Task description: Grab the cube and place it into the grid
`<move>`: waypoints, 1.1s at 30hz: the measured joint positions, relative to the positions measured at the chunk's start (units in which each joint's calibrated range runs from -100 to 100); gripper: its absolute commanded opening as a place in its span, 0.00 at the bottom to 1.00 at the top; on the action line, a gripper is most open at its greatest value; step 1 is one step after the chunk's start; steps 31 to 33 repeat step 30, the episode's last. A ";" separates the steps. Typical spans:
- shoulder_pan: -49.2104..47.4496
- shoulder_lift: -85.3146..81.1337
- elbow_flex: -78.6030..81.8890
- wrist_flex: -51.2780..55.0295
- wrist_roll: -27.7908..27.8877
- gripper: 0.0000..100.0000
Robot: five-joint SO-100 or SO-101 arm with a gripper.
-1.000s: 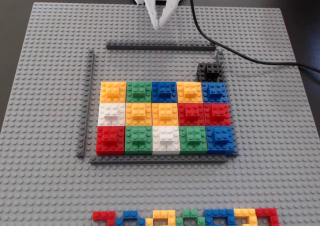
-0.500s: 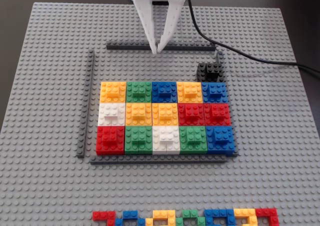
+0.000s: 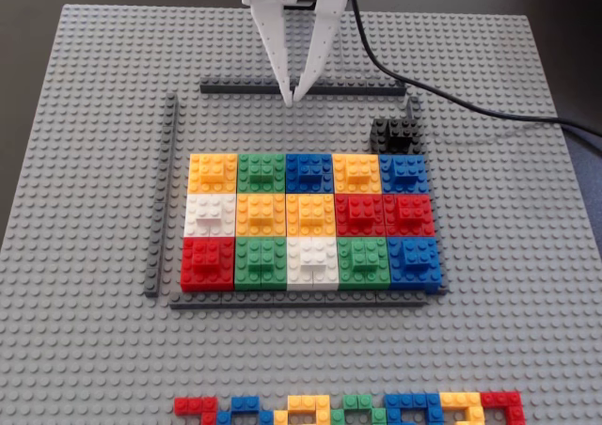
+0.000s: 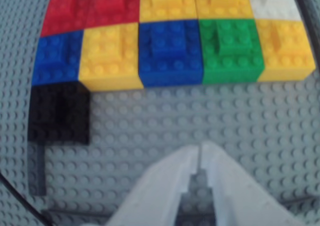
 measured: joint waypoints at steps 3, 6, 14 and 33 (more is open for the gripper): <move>0.95 0.00 0.00 1.07 0.20 0.00; 2.11 0.00 0.00 1.76 -0.05 0.00; 2.48 0.00 0.00 3.32 -0.54 0.00; -0.36 0.00 0.00 4.40 -3.17 0.00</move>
